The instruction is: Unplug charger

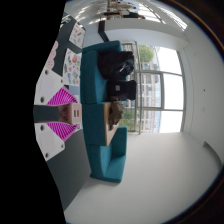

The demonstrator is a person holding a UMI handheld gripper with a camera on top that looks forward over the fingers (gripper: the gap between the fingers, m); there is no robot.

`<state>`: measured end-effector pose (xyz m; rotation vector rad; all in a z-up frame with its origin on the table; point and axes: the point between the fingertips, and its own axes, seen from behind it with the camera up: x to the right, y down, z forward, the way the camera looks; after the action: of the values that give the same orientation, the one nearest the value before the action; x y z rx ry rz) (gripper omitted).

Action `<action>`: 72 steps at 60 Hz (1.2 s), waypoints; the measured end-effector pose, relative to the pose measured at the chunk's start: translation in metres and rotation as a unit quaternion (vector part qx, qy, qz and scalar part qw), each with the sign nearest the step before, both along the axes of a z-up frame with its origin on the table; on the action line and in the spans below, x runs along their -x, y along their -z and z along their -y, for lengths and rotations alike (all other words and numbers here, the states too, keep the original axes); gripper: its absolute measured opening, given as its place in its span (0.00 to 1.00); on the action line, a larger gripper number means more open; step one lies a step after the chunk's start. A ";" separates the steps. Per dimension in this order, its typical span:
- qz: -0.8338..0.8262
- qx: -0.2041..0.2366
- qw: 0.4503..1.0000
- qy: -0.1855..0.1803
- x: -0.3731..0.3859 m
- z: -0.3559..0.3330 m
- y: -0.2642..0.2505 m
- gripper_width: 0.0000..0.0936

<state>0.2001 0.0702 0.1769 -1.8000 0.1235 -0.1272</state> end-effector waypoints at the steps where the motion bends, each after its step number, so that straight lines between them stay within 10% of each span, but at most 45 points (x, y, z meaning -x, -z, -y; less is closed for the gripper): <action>1: -0.003 0.011 1.000 -0.001 -0.002 -0.002 0.011 0.17; 26: -0.028 0.173 0.985 0.006 -0.022 0.009 0.170 0.25; 43: -0.006 0.175 0.984 0.016 -0.026 0.003 0.172 0.47; 61: 0.002 0.069 0.998 -0.001 0.007 0.037 0.054 0.80; 72: -0.008 0.006 1.000 -0.019 0.058 0.105 -0.040 0.83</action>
<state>0.1416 -0.0345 0.2173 -1.8148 0.1004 -0.0871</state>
